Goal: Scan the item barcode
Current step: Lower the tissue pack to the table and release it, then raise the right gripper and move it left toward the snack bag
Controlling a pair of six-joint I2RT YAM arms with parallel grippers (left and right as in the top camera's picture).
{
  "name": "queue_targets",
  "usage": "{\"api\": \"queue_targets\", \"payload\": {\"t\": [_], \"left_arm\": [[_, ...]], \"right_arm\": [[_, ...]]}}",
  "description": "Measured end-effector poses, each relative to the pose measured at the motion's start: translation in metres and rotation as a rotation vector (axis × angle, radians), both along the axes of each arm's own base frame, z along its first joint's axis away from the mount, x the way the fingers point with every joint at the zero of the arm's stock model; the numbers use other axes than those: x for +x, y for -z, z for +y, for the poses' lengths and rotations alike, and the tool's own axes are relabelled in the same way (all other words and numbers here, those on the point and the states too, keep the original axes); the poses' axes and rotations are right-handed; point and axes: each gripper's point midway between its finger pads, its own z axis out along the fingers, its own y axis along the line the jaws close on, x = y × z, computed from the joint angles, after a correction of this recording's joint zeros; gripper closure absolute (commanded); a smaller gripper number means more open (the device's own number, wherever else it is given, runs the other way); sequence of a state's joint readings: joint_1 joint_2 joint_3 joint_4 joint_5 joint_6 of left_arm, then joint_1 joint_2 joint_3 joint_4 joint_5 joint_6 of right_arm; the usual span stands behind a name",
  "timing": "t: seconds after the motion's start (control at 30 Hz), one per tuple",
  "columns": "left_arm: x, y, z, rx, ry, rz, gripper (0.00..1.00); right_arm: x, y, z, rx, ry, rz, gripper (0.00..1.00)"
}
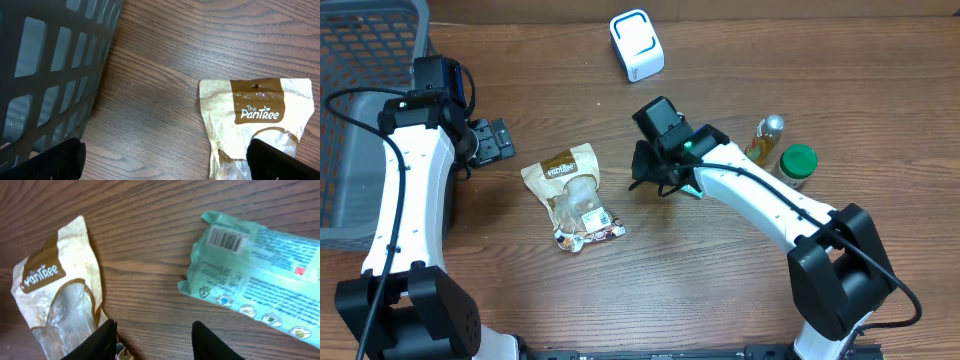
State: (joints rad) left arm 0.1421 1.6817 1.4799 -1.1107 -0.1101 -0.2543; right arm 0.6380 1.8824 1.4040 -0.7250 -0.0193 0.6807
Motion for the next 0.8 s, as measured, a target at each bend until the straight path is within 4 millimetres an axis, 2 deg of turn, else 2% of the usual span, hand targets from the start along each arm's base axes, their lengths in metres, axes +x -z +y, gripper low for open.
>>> {"api": "queue_targets", "payload": {"t": [0.2,0.53,0.8], "left_arm": [[0.0,0.0,0.0,0.0,0.0,0.0,0.0],[0.0,0.0,0.0,0.0,0.0,0.0,0.01],[0.0,0.0,0.0,0.0,0.0,0.0,0.0]], "right_arm": [[-0.003,0.003,0.003,-0.003,-0.01,-0.007,0.56],[-0.01,0.038,-0.004,-0.003,-0.009,-0.015,0.6],[-0.013,0.053,-0.013,-0.028,0.002,-0.031,0.66]]}}
